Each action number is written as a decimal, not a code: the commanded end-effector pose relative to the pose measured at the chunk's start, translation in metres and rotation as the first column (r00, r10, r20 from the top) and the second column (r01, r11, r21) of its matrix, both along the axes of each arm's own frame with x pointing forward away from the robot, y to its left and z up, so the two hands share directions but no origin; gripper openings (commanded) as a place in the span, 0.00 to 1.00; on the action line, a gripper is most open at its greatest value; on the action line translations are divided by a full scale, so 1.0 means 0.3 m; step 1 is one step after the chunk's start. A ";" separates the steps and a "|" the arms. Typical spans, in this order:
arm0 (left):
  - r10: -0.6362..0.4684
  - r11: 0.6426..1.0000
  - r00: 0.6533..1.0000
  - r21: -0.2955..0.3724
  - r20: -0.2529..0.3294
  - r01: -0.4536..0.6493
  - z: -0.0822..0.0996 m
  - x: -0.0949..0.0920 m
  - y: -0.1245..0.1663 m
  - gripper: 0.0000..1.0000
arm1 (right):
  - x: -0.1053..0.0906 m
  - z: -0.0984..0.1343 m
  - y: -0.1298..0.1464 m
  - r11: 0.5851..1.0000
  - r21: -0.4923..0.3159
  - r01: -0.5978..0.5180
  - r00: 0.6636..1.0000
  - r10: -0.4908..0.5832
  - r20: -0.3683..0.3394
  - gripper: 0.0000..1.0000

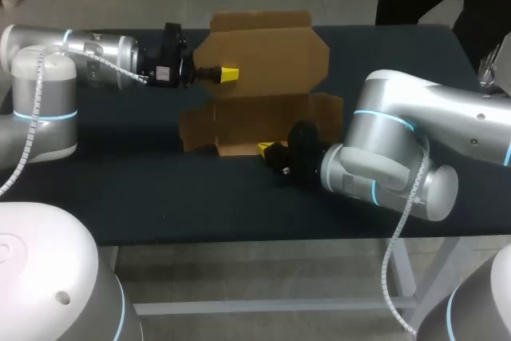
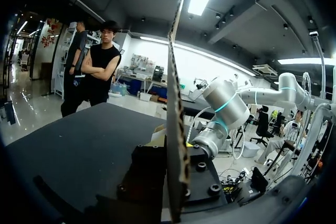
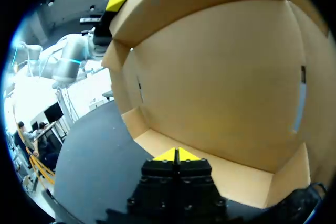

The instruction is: Assemble the packaging by folding the flat box into shape, placing the metal phone stand inside, and closing the box properly

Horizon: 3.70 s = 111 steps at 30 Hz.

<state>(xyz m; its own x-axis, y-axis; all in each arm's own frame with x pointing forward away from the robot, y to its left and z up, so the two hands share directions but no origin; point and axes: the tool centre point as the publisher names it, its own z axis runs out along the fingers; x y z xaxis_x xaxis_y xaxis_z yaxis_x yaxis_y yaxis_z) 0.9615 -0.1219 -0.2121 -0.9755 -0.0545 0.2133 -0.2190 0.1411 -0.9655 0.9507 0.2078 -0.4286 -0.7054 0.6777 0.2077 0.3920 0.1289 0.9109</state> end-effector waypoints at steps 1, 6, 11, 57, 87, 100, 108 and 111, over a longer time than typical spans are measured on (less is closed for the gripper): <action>0.023 1.000 1.000 -0.002 0.008 -0.023 -0.019 -0.036 -0.010 0.00 | -0.002 -0.021 0.017 1.000 0.000 0.011 1.000 -0.011 0.006 0.00; 0.023 1.000 1.000 0.003 0.012 -0.023 -0.036 -0.045 -0.014 0.00 | -0.002 -0.021 0.017 1.000 0.000 0.011 1.000 -0.011 0.006 0.00; 0.024 1.000 1.000 0.002 0.006 -0.024 -0.047 -0.045 -0.009 0.00 | -0.002 -0.021 0.017 1.000 0.000 0.011 1.000 -0.011 0.006 0.00; 0.022 0.996 1.000 0.088 -0.001 -0.022 -0.091 -0.058 -0.001 0.00 | -0.002 -0.021 0.017 1.000 0.000 0.011 1.000 -0.011 0.006 0.00; 0.027 0.991 0.999 0.130 0.024 -0.030 -0.073 -0.047 0.008 0.00 | -0.002 -0.021 0.017 1.000 0.000 0.011 1.000 -0.011 0.006 0.00; 0.027 0.991 0.999 0.130 0.024 -0.030 -0.073 -0.047 0.008 0.00 | -0.015 -0.014 0.015 1.000 0.006 0.008 1.000 -0.008 0.011 0.00; 0.027 0.991 0.999 0.130 0.024 -0.030 -0.073 -0.047 0.008 0.00 | -0.078 0.031 0.004 0.999 0.032 -0.013 0.999 0.012 0.040 0.00; 0.027 0.991 0.999 0.130 0.024 -0.030 -0.073 -0.047 0.008 0.00 | -0.101 0.048 -0.002 0.999 0.036 -0.021 0.999 0.019 0.051 0.00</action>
<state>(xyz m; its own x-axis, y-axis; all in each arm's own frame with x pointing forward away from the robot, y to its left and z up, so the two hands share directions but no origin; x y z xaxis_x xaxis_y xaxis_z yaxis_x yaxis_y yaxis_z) 0.9481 -0.1201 -0.2319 -0.9775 -0.1086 0.1809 -0.2034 0.2573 -0.9447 0.9313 0.2132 -0.4171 -0.7319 0.6512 0.2008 0.3602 0.1196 0.9252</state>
